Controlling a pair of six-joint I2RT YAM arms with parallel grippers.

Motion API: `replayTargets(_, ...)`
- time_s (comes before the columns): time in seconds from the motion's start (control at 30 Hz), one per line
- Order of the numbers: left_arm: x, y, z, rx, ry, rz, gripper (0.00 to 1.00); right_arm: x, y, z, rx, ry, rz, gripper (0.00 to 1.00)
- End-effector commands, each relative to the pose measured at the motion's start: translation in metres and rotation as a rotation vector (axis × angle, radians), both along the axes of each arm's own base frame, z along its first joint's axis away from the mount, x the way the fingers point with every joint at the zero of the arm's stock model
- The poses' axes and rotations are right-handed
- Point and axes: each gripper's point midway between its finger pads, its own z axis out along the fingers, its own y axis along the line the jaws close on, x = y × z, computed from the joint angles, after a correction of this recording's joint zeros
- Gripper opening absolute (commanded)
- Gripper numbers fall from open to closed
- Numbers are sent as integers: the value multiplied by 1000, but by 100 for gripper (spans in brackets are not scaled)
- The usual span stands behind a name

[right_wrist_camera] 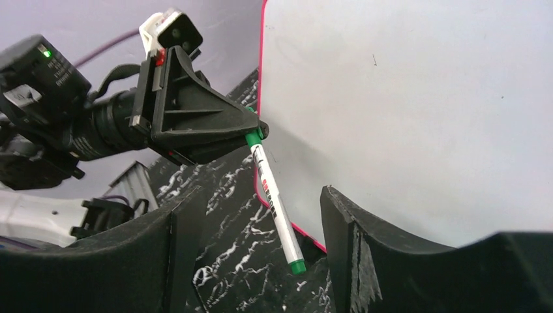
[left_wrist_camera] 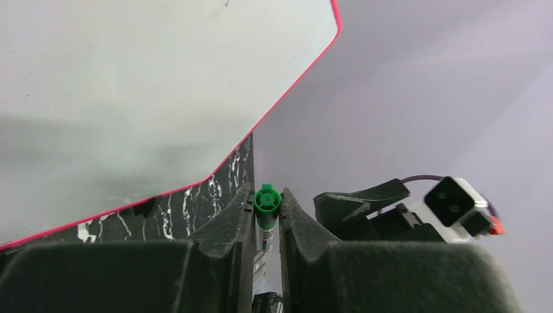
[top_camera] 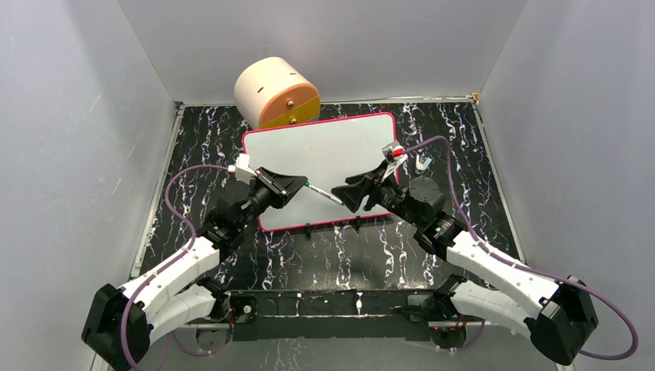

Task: Write a sentence on the whiteboard
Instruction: Open the whiteboard marker at the center of the board.

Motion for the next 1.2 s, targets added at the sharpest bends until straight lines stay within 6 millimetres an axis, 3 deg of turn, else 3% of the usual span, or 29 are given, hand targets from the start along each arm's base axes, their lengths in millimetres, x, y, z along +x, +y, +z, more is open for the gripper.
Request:
replayTargets(0.0, 4, 5, 34, -127, -80, 45, 0, -5, 1, 34, 200, -2, 69, 73)
replayTargets(0.4, 6, 12, 48, -259, -91, 90, 0, -3, 9, 17, 288, 102, 106, 74)
replayTargets(0.77, 7, 8, 50, -291, -77, 73, 0, 1, 19, 24, 346, 105, 143, 60)
replayTargets(1.17, 8, 7, 49, -311, -67, 74, 0, 8, 23, 33, 399, 106, 142, 54)
